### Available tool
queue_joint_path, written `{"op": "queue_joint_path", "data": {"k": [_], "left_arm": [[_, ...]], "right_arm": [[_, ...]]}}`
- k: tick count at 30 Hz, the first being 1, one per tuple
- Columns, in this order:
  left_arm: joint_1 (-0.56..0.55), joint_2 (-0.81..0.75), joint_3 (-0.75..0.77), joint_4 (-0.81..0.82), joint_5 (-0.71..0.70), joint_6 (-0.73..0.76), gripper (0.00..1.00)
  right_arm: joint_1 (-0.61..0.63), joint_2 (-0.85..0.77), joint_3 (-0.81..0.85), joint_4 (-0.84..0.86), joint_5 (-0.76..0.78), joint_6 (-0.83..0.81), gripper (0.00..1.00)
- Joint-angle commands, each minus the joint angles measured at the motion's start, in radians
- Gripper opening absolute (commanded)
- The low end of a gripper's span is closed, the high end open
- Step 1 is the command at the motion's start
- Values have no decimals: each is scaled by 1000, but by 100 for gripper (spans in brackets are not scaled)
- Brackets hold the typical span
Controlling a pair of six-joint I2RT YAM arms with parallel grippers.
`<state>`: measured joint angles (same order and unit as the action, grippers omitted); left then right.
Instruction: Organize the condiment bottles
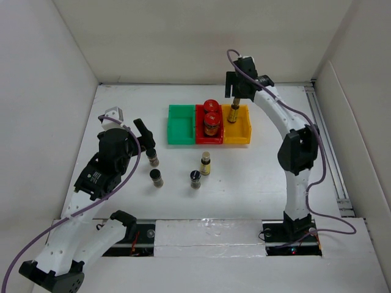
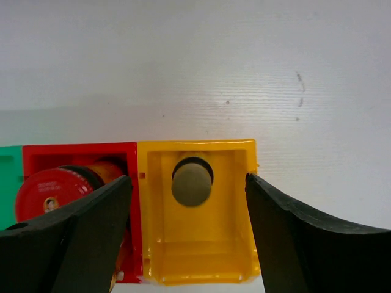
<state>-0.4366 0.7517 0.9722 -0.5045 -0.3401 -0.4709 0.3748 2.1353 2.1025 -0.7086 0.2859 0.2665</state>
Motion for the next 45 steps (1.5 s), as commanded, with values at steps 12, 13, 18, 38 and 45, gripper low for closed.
{"op": "queue_joint_path", "data": {"k": [12,13,18,38,45], "left_arm": [[4,8,-3,21,-40,-3,99],[4,9,-4,15,-54,-6,99],[4,14,-1,3,-88,-23,99],[4,21,-3,0,-92,-25,99],[4,21,-3,3,-82,-21,99]], "right_arm": [[300,-581,-361,41,227,72,80],[324,-615,-405,46,210,82,80],[513,-643,-522,86,162,134,81],[633,-454,-722,113,170,289,75],[621,-454,-802,150,142,297,61]]}}
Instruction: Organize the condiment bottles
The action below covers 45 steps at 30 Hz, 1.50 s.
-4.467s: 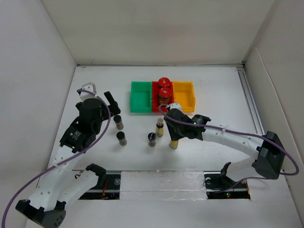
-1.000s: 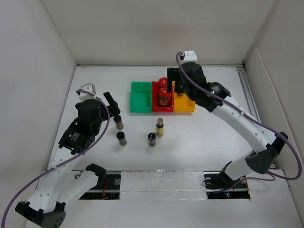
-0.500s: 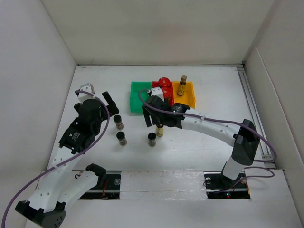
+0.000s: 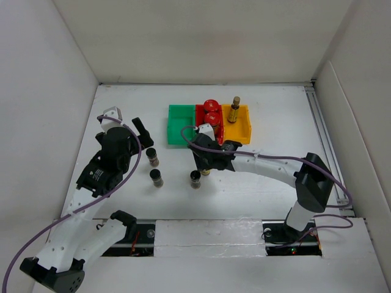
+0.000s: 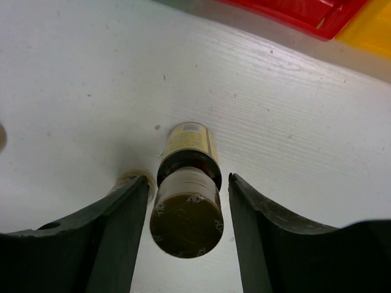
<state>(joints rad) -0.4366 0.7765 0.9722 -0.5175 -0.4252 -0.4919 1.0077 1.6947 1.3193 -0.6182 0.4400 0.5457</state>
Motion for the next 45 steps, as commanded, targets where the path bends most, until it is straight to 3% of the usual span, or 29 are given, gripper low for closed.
{"op": "queue_joint_path", "data": {"k": [1,3,8,10,17,29,37,45], "left_arm": [[4,-2,-4,19,6,1,99],[4,1,-4,17,9,4,99],[4,-2,-6,20,14,4,99],[4,1,-4,22,20,6,99],[4,-2,-6,25,25,9,99],[4,-8,-6,27,29,10,99],[4,-8,-6,27,29,10,99],[4,-9,-7,28,34,12,99]], "right_arm": [[-21,-15,-25,66,-14,13,59],[-35,-15,-34,80,-30,8,52],[-47,-20,-19,71,-30,-7,22],[-47,-32,0,61,-21,-18,0],[-92,-99,58,40,-23,-62,0],[-323,-178,110,11,-30,-136,0],[-497,-83,251,14,-102,-207,0],[-575,66,357,18,-172,-234,0]]}}
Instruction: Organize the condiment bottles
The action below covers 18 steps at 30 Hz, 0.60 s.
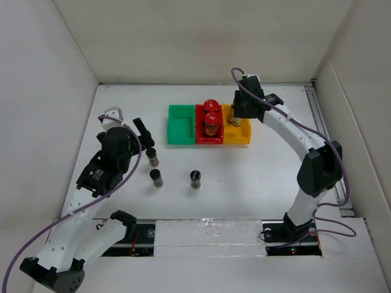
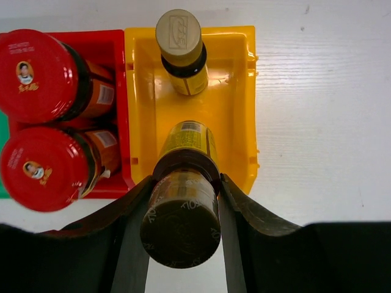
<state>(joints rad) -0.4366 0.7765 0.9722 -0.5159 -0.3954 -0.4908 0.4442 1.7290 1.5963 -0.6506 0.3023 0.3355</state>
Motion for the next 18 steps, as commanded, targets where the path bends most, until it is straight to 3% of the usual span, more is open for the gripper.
{"op": "queue_joint_path", "data": {"k": [1,14,17,18], "left_arm": [[4,-11,-9,27,3,11,99],[4,-11,-9,28,12,14,99],[4,-8,-9,30,12,15,99],[4,-6,-9,30,12,15,99]], "right_arm": [[-12,47,89,45,-34,-26,0],[-59,179,68,138,-88,-21,0],[-59,193,68,144,-95,-21,6],[-59,195,71,141,-98,-21,17]]}}
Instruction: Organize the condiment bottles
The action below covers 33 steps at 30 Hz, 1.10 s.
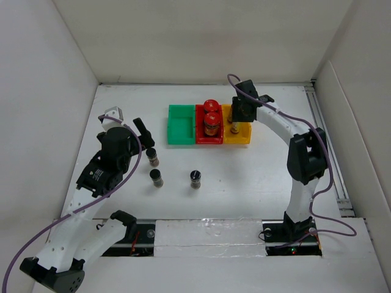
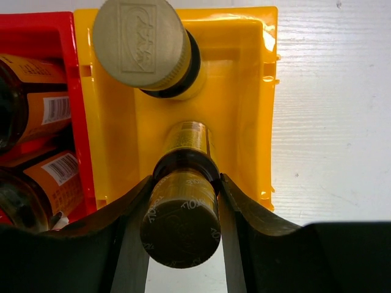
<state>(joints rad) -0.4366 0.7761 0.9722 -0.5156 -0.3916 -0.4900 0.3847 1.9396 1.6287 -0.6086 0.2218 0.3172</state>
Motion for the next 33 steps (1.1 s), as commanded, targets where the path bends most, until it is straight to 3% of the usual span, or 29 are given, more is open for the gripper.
{"op": "queue_joint_path", "data": {"k": [1,2,3,5,6,7,17,19,29,33], "left_arm": [[4,-5,-9,29,8,13,99],[4,2,-7,29,10,13,99],[4,2,-7,29,10,13,99],[4,9,-7,28,8,14,99],[4,14,-7,29,8,14,99],[4,15,-6,28,8,14,99],[4,63,-1,17,-21,4,99],[4,104,5,0,-52,-15,99],[4,360,86,-127,-153,-99,99],[73,420,69,-67,12,-47,99]], "right_arm": [[0,-14,40,96,-18,-3,27],[0,-16,40,98,-18,-4,48],[0,-16,40,98,-18,-4,48],[0,-31,31,96,-15,-6,58],[0,-39,27,104,-7,-6,69],[0,-50,22,107,-1,-6,73],[26,-255,-84,84,31,11,78],[57,-339,-154,124,34,16,82],[318,-461,-234,41,154,16,83],[364,-473,-268,59,148,10,82]]}}
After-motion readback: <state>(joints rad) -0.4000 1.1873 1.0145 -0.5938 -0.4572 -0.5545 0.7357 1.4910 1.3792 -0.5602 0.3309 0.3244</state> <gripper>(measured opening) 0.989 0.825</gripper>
